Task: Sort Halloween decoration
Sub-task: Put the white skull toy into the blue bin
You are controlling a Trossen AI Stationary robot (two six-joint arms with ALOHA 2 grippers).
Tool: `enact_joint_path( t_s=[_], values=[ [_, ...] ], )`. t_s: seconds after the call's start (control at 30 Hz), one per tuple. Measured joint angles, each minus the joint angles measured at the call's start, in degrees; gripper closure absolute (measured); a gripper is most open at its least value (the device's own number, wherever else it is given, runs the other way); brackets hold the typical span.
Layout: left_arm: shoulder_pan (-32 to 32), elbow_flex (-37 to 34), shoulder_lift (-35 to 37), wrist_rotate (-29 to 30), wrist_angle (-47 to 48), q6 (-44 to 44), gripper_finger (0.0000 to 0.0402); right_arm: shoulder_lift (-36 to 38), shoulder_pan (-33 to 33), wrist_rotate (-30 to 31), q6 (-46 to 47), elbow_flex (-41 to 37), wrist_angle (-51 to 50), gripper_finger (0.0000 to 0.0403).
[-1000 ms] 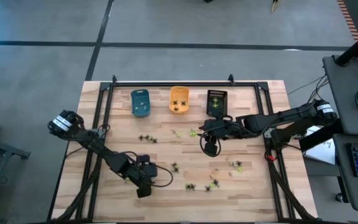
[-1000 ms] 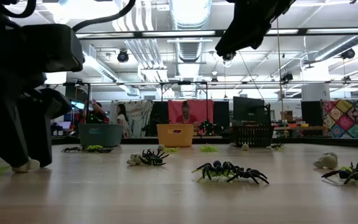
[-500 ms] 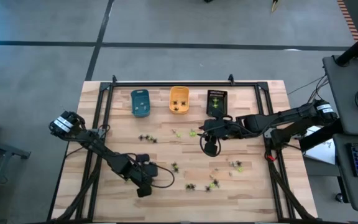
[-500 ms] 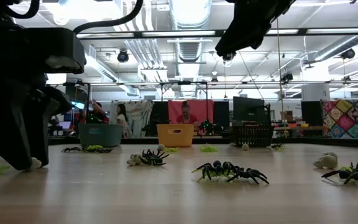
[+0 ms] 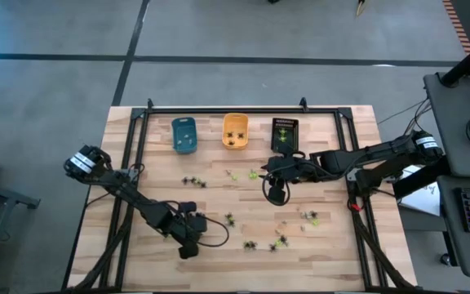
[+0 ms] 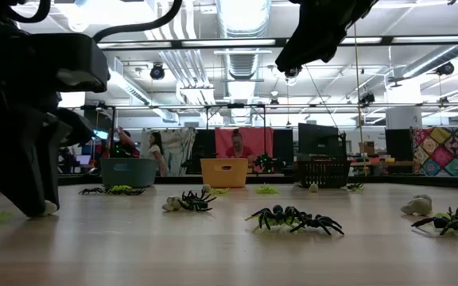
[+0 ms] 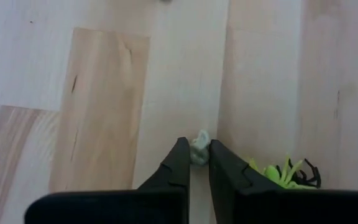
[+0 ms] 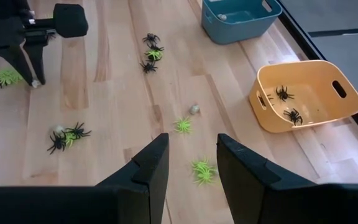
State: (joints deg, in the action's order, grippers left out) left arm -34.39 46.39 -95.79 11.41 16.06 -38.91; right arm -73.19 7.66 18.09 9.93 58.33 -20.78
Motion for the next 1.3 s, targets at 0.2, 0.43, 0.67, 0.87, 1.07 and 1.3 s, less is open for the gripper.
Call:
enact_joint_path(
  t_s=[0.2, 0.43, 0.67, 0.87, 1.07, 1.3],
  values=[
    [0.1, -0.1, 2.6, -0.5, 0.1, 2.3, 0.0400, 0.0, 0.0, 0.0, -0.1, 0.0, 0.0, 0.0280],
    [2.8, -0.1, 10.4, 1.1, 4.5, 6.5, 0.0401, 0.0, 0.0, -0.4, 1.6, 0.4, -0.9, 0.0280],
    [11.8, -0.1, 22.0, 1.5, 12.1, 15.0, 0.0401, 0.0, 0.0, -0.5, 3.0, 0.5, -2.8, 0.0280],
    [26.0, -0.1, 31.2, 1.7, 18.5, 21.4, 0.0401, 0.0, 0.0, -0.5, 3.8, 0.5, -2.7, 0.0280],
    [46.2, -0.1, 34.6, 2.1, 21.1, 25.0, 0.0401, 0.0, -0.2, 0.0, 4.0, 0.5, -2.5, 0.0280],
    [65.2, -0.3, 31.0, -4.5, 21.1, 31.8, 0.0401, 0.0, -0.2, 0.0, 3.0, 0.5, -2.4, 0.0280]
  ],
)
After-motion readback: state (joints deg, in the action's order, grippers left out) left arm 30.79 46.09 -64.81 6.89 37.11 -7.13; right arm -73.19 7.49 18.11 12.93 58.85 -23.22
